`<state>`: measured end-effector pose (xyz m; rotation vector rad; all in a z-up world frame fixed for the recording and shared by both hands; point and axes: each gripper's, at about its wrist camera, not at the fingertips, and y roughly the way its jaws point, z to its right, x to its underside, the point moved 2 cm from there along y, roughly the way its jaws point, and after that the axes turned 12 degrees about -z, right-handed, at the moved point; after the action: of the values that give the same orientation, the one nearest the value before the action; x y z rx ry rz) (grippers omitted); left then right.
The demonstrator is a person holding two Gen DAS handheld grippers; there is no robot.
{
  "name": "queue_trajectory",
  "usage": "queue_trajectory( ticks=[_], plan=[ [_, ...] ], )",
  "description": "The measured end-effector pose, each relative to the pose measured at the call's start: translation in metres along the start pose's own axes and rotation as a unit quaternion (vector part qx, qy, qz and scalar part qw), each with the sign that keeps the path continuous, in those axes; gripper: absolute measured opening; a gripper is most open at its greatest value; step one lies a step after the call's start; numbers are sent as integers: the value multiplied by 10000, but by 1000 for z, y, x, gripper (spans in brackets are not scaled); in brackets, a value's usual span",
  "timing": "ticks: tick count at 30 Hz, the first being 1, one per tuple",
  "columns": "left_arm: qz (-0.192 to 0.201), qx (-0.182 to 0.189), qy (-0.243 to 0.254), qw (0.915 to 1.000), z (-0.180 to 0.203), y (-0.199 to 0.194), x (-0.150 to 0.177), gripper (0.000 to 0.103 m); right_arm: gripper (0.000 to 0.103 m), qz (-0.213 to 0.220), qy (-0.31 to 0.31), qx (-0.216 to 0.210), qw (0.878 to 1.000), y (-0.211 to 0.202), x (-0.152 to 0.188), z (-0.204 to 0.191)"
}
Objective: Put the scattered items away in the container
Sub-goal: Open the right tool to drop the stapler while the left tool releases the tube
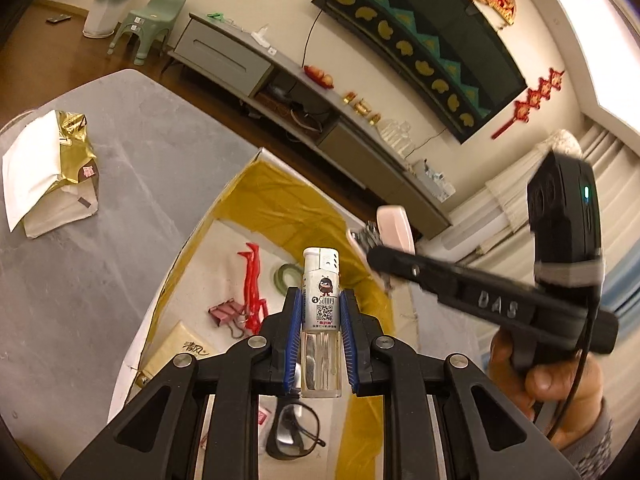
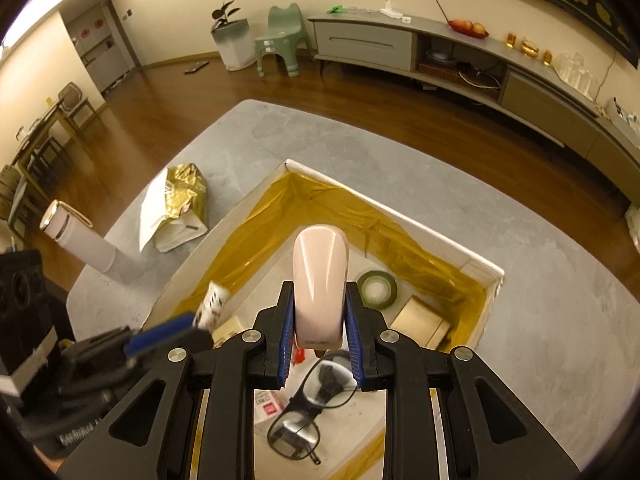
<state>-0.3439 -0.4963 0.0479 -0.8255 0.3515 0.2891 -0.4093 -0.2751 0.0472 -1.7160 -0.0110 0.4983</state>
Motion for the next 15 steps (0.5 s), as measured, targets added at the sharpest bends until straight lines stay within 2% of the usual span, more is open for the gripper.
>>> queue_trajectory(
  ticks=[3, 15],
  plan=[
    [-39, -347, 335, 9988, 9, 4, 2, 20, 24, -58, -111, 91, 9999, 7, -7, -3],
    [-246, -434, 346, 9982, 16, 20, 1, 20, 25, -266, -590, 579, 9962, 37, -36, -17]
  ],
)
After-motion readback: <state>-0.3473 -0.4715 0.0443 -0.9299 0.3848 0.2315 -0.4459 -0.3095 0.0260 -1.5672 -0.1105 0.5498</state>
